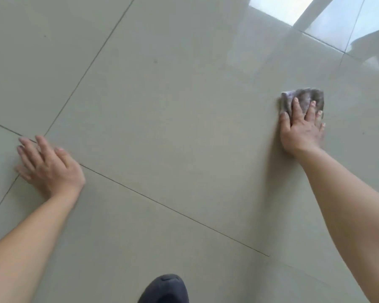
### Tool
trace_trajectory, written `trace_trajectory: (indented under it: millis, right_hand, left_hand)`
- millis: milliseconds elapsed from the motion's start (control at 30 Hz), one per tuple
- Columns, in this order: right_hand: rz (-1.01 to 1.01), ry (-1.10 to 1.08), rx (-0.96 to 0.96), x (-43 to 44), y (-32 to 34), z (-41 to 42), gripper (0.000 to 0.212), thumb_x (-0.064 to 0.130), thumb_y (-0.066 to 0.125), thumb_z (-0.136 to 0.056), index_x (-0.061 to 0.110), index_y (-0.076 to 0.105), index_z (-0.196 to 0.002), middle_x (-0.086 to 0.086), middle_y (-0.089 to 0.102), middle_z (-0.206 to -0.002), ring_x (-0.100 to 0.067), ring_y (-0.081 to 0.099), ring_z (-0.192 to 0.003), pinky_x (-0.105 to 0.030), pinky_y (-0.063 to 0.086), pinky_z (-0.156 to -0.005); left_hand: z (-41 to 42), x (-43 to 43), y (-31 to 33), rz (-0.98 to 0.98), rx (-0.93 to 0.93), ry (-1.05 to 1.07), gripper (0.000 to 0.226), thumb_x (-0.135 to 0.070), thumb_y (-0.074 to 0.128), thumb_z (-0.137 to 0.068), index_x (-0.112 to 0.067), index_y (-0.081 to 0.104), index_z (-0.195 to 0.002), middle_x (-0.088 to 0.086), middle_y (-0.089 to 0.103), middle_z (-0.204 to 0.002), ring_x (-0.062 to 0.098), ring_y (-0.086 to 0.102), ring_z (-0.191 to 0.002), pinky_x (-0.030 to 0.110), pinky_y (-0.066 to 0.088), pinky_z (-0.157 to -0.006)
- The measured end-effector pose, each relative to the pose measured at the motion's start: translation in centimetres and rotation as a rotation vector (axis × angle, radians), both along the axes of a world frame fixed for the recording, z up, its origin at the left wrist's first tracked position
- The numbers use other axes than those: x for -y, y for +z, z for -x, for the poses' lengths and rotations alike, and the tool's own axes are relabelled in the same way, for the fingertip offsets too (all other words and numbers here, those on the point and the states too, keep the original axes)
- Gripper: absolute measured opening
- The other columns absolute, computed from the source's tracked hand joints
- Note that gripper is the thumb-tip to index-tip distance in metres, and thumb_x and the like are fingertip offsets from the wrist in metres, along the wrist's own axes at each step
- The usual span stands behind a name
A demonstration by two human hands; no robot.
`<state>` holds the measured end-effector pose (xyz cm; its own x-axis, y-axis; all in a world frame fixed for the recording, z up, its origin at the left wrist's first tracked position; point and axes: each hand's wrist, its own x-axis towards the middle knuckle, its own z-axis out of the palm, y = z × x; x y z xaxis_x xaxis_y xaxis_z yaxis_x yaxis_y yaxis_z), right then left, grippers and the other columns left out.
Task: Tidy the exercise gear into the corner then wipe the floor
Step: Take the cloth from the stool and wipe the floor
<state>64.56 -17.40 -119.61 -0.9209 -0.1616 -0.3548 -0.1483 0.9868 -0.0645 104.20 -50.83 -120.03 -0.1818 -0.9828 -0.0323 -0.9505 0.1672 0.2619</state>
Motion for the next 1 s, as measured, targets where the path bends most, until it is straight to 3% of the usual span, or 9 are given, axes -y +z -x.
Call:
trace_trajectory:
  millis: [133, 200, 333, 433, 567, 667, 767, 867, 1000]
  right_hand:
    - [0.096, 0.005, -0.003, 1.1, -0.5, -7.4, 0.058, 0.049, 0.021, -0.105, 0.035, 0.006, -0.159, -0.010, -0.009, -0.167, -0.040, -0.009, -0.152, -0.048, -0.004, -0.124]
    - [0.137, 0.212, 0.016, 0.8, -0.6, -13.4, 0.057, 0.049, 0.019, -0.104, 0.036, 0.011, -0.159, -0.008, -0.008, -0.167, -0.039, -0.009, -0.152, -0.047, -0.006, -0.123]
    - [0.224, 0.693, 0.000, -4.0, -1.1, -22.9, 0.057, 0.040, 0.043, -0.101, 0.031, 0.031, -0.156, -0.011, 0.016, -0.166, -0.041, 0.008, -0.152, -0.053, 0.015, -0.121]
    - [0.165, 1.014, 0.042, -9.7, -0.8, -23.7, 0.060, 0.039, 0.045, -0.103, 0.034, 0.022, -0.158, -0.005, 0.013, -0.167, -0.036, 0.008, -0.154, -0.052, 0.013, -0.122]
    - [0.072, 1.304, 0.152, -16.1, 0.6, -18.4, 0.056, 0.043, 0.040, -0.105, 0.041, 0.021, -0.157, 0.000, 0.011, -0.168, -0.029, 0.007, -0.155, -0.053, 0.015, -0.121]
    - [-0.041, 1.140, 0.116, -17.1, 0.9, -11.2, 0.053, 0.055, 0.026, -0.105, 0.048, 0.012, -0.156, 0.000, 0.004, -0.168, -0.027, 0.002, -0.155, -0.052, 0.004, -0.123]
    - [-0.055, 0.602, 0.093, -14.4, 1.1, -5.0, 0.055, 0.064, 0.012, -0.100, 0.053, -0.004, -0.152, 0.004, -0.013, -0.167, -0.023, -0.010, -0.154, -0.047, -0.010, -0.122]
    - [-0.002, 0.155, 0.116, -9.7, 0.4, -2.8, 0.056, 0.057, 0.017, -0.103, 0.048, -0.004, -0.155, 0.002, -0.022, -0.165, -0.025, -0.020, -0.152, -0.049, -0.010, -0.122]
    - [0.022, 0.008, 0.065, -7.0, -0.6, -3.5, 0.056, 0.053, 0.014, -0.105, 0.043, -0.004, -0.157, -0.004, -0.021, -0.166, -0.032, -0.019, -0.152, -0.051, -0.009, -0.122]
  left_hand:
    - [8.5, -4.2, 0.3, -0.058, -0.035, -0.247, 0.059, -0.036, 0.029, -0.102, -0.011, 0.022, -0.155, 0.016, 0.004, -0.164, 0.031, 0.004, -0.151, 0.056, 0.000, -0.117]
    - [12.4, -6.6, 0.4, -0.106, -0.012, -0.319, 0.062, -0.040, 0.031, -0.102, -0.013, 0.017, -0.156, 0.015, -0.002, -0.164, 0.029, -0.001, -0.151, 0.057, -0.002, -0.117]
    - [16.9, -10.0, -0.3, -0.171, 0.092, -0.495, 0.067, -0.051, 0.028, -0.101, -0.020, 0.009, -0.157, 0.013, -0.009, -0.164, 0.030, -0.009, -0.151, 0.061, -0.007, -0.115]
    - [17.0, -10.5, -1.5, -0.162, 0.240, -0.584, 0.069, -0.056, 0.019, -0.100, -0.021, 0.004, -0.157, 0.016, -0.009, -0.163, 0.034, -0.011, -0.150, 0.069, -0.006, -0.112]
    - [16.9, -10.5, -1.2, -0.166, 0.259, -0.596, 0.069, -0.055, 0.018, -0.100, -0.019, 0.005, -0.157, 0.018, -0.007, -0.163, 0.036, -0.010, -0.150, 0.071, -0.004, -0.111]
    - [17.0, -10.5, -1.3, -0.169, 0.275, -0.596, 0.070, -0.056, 0.017, -0.099, -0.019, 0.004, -0.157, 0.018, -0.008, -0.163, 0.037, -0.010, -0.149, 0.071, -0.005, -0.111]
    - [17.0, -10.3, -1.2, -0.173, 0.288, -0.592, 0.070, -0.057, 0.017, -0.099, -0.020, 0.002, -0.157, 0.017, -0.010, -0.163, 0.035, -0.012, -0.149, 0.070, -0.006, -0.111]
    - [17.1, -10.4, -1.1, -0.192, 0.265, -0.570, 0.070, -0.056, 0.022, -0.100, -0.021, 0.004, -0.158, 0.016, -0.011, -0.163, 0.033, -0.012, -0.150, 0.068, -0.006, -0.113]
    - [18.4, -11.1, -0.3, -0.108, 0.100, -0.536, 0.067, -0.040, 0.038, -0.099, -0.013, 0.016, -0.156, 0.017, -0.004, -0.163, 0.035, -0.005, -0.151, 0.066, -0.005, -0.114]
